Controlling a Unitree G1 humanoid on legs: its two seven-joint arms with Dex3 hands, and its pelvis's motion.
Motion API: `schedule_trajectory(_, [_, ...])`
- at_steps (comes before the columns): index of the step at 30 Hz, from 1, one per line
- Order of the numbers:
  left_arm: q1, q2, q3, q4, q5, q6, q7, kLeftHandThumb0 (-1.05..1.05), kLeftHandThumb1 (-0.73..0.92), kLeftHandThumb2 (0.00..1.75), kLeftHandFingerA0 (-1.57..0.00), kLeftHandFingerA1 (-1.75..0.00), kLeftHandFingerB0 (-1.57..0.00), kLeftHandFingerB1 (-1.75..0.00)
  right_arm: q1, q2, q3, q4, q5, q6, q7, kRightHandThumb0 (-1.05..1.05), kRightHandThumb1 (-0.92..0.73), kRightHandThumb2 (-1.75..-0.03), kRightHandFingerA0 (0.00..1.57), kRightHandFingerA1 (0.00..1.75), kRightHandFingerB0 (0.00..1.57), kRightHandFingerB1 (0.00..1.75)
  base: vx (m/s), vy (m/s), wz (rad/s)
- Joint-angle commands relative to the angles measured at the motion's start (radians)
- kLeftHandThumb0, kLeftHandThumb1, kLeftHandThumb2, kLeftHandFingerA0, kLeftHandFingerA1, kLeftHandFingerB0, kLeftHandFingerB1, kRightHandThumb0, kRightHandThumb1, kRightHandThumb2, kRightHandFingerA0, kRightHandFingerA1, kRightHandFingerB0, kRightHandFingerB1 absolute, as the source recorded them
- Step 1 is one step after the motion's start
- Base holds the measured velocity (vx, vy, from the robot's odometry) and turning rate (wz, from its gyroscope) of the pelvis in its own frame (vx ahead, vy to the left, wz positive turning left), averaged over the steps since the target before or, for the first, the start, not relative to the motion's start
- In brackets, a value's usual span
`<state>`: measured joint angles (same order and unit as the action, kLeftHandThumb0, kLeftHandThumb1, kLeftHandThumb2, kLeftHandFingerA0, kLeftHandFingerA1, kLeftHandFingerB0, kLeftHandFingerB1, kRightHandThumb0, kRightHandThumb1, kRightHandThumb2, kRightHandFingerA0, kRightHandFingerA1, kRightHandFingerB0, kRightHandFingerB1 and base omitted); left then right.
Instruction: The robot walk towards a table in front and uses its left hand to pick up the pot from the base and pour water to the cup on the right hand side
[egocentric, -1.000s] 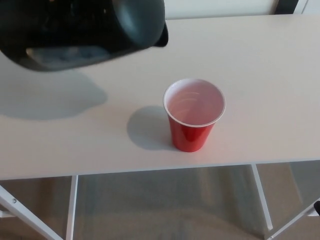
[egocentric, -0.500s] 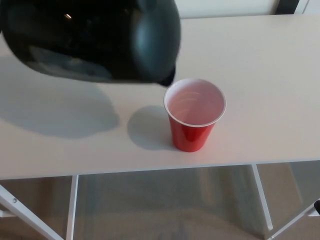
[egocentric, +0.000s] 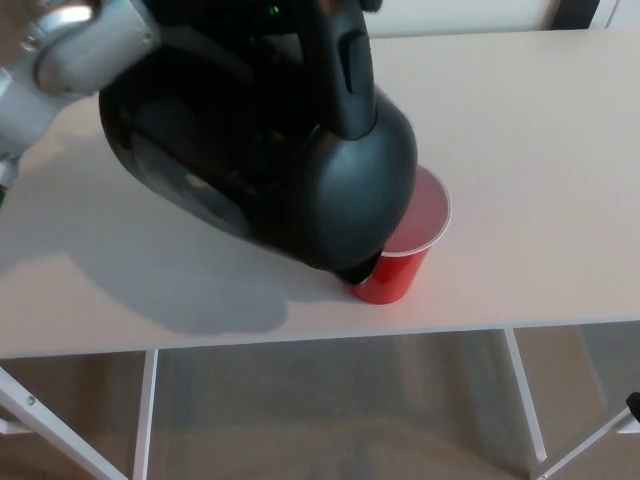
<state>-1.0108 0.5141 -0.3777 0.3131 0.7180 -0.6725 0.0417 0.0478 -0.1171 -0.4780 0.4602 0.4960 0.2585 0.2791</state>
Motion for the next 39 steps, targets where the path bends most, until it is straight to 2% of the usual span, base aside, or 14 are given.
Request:
schedule_trajectory(1, [-0.042,0.006,-0.056,0.002,0.228,-0.068,0.205,-0.22,0.51,0.55,-0.94,-1.45,-0.9,-1.09,-0.008,-0.019,0.001,-0.008,-0.009,0.005,-0.022,-0.31,-0.71,-0.6,0.17,0.56,0.2,0.43,0.0,0.0,0.0])
schedule_trajectory(6, [-0.061,0.022,-0.072,0.017,0.251,-0.067,0.224,-0.24,0.52,0.58,-0.88,-1.53,-0.86,-1.16,-0.015,-0.023,0.004,-0.008,-0.011,0.008,-0.019,-0.32,-0.68,-0.6,0.16,0.54,0.2,0.43,0.0,0.0,0.0])
schedule_trajectory(8, [-0.068,0.025,-0.072,0.03,0.242,-0.075,0.221,-0.26,0.51,0.57,-0.94,-1.45,-0.93,-0.88,-0.021,-0.023,0.0,-0.001,-0.009,0.01,-0.022,-0.37,-0.58,-0.76,0.19,0.58,0.17,0.48,0.0,0.0,0.0])
schedule_trajectory(15, [-0.106,0.037,-0.047,0.088,0.213,-0.099,0.254,-0.19,0.57,0.57,-0.88,-1.46,-0.85,-1.03,-0.028,-0.018,-0.01,0.005,0.006,0.016,-0.019,-0.26,-0.47,-0.94,0.19,0.61,0.13,0.54,0.0,0.0,0.0])
schedule_trajectory(20, [-0.155,0.023,0.02,0.117,0.139,-0.058,0.212,-0.2,0.56,0.59,-0.84,-1.52,-0.84,-0.91,-0.032,-0.019,-0.009,0.021,0.002,0.007,-0.007,-0.39,-0.58,-0.77,0.19,0.64,0.17,0.51,0.0,0.0,0.0])
schedule_trajectory(24, [-0.197,0.035,0.044,0.124,0.156,-0.044,0.21,-0.24,0.58,0.59,-0.86,-1.41,-0.85,-0.7,-0.026,-0.016,-0.012,0.014,0.003,0.013,-0.017,-0.27,-0.47,-0.94,0.19,0.61,0.15,0.55,0.0,0.0,0.0])
schedule_trajectory(25, [-0.219,0.037,0.064,0.124,0.144,-0.029,0.202,-0.2,0.59,0.6,-0.84,-1.42,-0.84,-0.7,-0.023,-0.02,-0.008,0.014,-0.001,0.012,-0.011,-0.3,-0.68,-0.6,0.17,0.58,0.2,0.44,0.0,0.0,0.0])
schedule_trajectory(29, [-0.228,0.034,0.081,0.125,0.143,-0.028,0.193,-0.2,0.59,0.6,-0.84,-1.42,-0.84,-0.7,-0.02,-0.022,-0.007,0.014,-0.002,0.012,-0.008,-0.3,-0.68,-0.6,0.17,0.58,0.2,0.44,0.0,0.0,0.0])
schedule_trajectory(30, [-0.247,0.035,0.096,0.13,0.148,-0.011,0.205,-0.14,0.59,0.56,-0.76,-1.64,-0.7,-1.14,-0.021,-0.021,-0.006,0.011,-0.003,0.014,-0.013,-0.29,-0.7,-0.6,0.19,0.6,0.21,0.44,0.0,0.0,0.0])
schedule_trajectory(32, [-0.277,0.036,0.119,0.14,0.153,0.018,0.226,-0.13,0.62,0.54,-0.75,-1.67,-0.59,-1.36,-0.022,-0.019,-0.006,0.007,-0.002,0.019,-0.018,-0.3,-0.69,-0.6,0.18,0.6,0.2,0.43,0.0,0.0,0.0])
schedule_trajectory(33, [-0.279,0.033,0.127,0.142,0.148,0.028,0.214,-0.18,0.64,0.59,-0.76,-1.61,-0.64,-1.35,-0.021,-0.02,-0.006,0.007,-0.001,0.022,-0.018,-0.26,-0.46,-0.94,0.18,0.6,0.15,0.54,0.0,0.0,0.0])
schedule_trajectory(36, [-0.278,0.03,0.134,0.137,0.145,0.039,0.19,-0.18,0.64,0.59,-0.76,-1.61,-0.64,-1.35,-0.022,-0.019,-0.009,0.006,0.0,0.024,-0.022,-0.26,-0.46,-0.94,0.18,0.6,0.15,0.54,0.0,0.0,0.0])
schedule_trajectory(37, [-0.271,0.032,0.125,0.146,0.162,0.031,0.208,-0.23,0.59,0.58,-0.83,-1.61,-0.8,-1.22,-0.018,-0.022,-0.004,0.006,-0.004,0.018,-0.013,-0.3,-0.69,-0.6,0.18,0.62,0.21,0.44,0.0,0.0,0.0])
schedule_trajectory(39, [-0.268,0.032,0.122,0.149,0.17,0.028,0.216,-0.23,0.59,0.58,-0.83,-1.61,-0.8,-1.22,-0.016,-0.023,-0.002,0.006,-0.006,0.015,-0.008,-0.3,-0.69,-0.6,0.18,0.62,0.21,0.44,0.0,0.0,0.0])
